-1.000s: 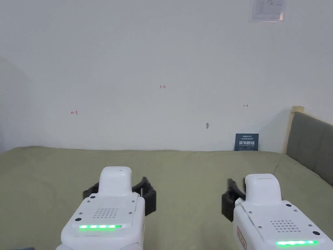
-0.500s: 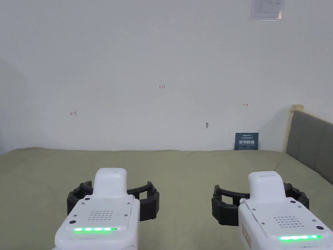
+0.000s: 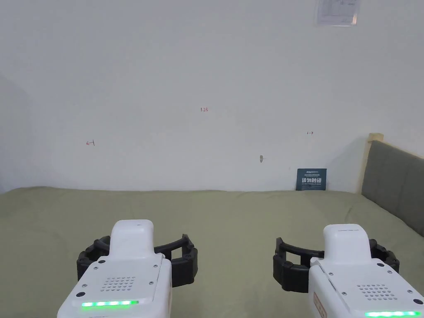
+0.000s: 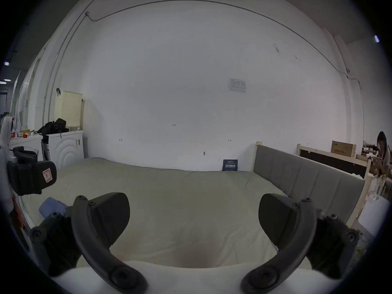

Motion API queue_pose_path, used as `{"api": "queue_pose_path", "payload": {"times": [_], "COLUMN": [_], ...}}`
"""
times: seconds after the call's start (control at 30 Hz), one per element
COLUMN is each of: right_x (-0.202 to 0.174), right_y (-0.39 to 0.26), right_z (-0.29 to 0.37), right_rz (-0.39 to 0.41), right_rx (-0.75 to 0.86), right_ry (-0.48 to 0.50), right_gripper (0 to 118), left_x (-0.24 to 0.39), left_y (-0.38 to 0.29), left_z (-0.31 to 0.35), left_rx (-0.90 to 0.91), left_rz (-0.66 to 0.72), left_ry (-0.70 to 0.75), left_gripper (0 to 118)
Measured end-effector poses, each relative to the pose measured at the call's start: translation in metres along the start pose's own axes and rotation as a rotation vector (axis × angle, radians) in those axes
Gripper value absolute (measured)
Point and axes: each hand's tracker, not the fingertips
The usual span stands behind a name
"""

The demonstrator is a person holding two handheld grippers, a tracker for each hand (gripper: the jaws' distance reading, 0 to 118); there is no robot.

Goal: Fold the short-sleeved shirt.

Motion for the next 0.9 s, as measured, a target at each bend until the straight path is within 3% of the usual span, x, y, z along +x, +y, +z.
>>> {"api": "queue_pose_path", "payload": {"times": [0.33, 0.63, 0.77, 0.9], "right_x": [-0.005, -0.001, 0.003, 0.005], "right_y": [-0.005, -0.001, 0.004, 0.01], "right_z": [-0.002, -0.001, 0.001, 0.002], "right_rz": [0.021, -0.025, -0.057, -0.077], "right_rx": [-0.007, -0.04, -0.015, 0.003], "right_ry": [0.013, 0.039, 0.126, 0.115], "right_gripper": [118, 118, 118, 118], "left_x": [-0.002, -0.002, -0.002, -0.003], "left_y": [-0.001, -0.002, 0.001, 0.002], "left_z": [0.004, 0.004, 0.004, 0.006], "left_rx": [0.01, -0.015, -0.022, -0.024], "left_rz": [-0.041, -0.027, -0.023, -0.01], "left_ry": [-0.004, -0.029, -0.028, -0.018], "left_gripper": [118, 118, 118, 118]}}
